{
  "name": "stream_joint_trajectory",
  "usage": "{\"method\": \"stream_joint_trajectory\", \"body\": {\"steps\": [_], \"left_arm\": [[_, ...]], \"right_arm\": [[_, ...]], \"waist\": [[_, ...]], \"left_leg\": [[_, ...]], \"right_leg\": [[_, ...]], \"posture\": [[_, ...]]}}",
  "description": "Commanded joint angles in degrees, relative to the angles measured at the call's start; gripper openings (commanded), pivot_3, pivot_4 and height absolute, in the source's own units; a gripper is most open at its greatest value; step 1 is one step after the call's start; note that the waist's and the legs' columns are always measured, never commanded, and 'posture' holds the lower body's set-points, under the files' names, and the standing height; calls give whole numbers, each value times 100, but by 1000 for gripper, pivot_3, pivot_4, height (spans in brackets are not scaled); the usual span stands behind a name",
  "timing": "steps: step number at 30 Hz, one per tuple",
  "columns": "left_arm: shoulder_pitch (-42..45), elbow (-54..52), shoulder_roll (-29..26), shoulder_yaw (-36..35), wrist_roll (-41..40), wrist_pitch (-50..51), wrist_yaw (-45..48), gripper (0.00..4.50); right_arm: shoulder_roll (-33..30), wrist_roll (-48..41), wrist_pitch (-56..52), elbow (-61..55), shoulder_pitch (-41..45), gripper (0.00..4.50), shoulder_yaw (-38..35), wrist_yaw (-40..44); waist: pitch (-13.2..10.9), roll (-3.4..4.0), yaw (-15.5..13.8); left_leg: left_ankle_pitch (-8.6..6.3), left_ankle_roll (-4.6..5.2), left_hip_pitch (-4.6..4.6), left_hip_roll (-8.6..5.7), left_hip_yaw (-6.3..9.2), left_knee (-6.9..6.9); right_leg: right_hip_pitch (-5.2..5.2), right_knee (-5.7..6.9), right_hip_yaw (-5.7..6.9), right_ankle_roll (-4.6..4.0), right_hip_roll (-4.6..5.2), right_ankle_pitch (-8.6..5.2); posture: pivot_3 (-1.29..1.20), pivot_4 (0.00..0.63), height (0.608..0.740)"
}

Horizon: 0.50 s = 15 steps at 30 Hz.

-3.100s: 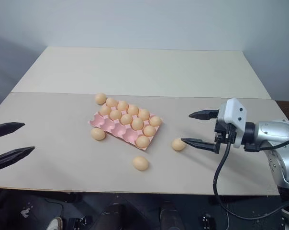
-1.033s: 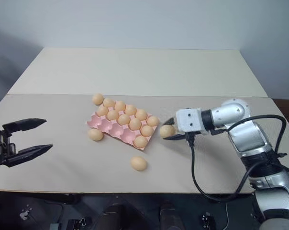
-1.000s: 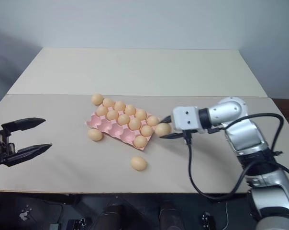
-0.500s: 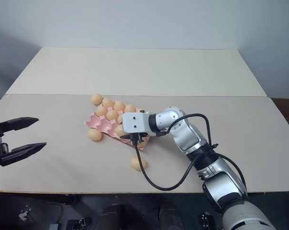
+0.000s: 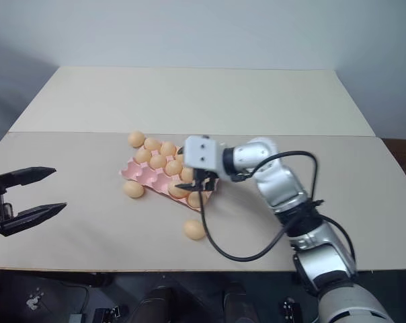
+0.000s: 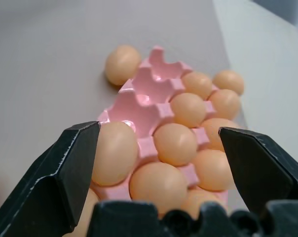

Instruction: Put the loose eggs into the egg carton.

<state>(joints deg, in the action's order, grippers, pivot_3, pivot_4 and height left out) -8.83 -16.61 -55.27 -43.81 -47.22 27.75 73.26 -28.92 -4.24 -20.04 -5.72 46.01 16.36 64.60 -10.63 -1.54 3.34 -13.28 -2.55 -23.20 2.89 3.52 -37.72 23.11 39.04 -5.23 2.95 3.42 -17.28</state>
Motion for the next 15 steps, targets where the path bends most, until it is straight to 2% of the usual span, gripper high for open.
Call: {"method": "stream_joint_trajectory", "body": {"steps": [1, 5, 9, 15], "left_arm": [[72, 19, -63, 3, -6, -99, 111, 4500], [134, 156, -24, 112, 100, -193, 137, 4500], [102, 399, -51, 110, 181, -278, 336, 4500], [-165, 701, -58, -28, 318, -474, 793, 4500]], "right_arm": [[-663, -923, -694, -642, -246, 4480, -842, 498], [-1435, -1601, -793, -753, -699, 4480, -1554, 943], [-2060, -1863, -303, -595, -1477, 4480, -2163, 1379], [-2430, -2184, 119, -563, -2467, 4480, -2779, 1626]], "waist": [[0, 0, -13], [0, 0, -21], [0, 0, 2], [0, 0, 29]], "left_leg": [[0, 0, -2, -1, -1, 0], [0, 1, 0, 0, -3, 0], [-1, 2, 3, 0, -6, 2], [-1, 3, 4, 0, -12, 2]], "right_leg": [[1, -1, -1, 0, 0, 0], [0, -4, -3, 0, -1, 0], [0, -5, -6, 0, -2, -1], [0, -6, -11, 0, -2, -1]], "posture": [[0, 150, 740], [0, 150, 740], [0, 150, 740], [0, 150, 740]]}}
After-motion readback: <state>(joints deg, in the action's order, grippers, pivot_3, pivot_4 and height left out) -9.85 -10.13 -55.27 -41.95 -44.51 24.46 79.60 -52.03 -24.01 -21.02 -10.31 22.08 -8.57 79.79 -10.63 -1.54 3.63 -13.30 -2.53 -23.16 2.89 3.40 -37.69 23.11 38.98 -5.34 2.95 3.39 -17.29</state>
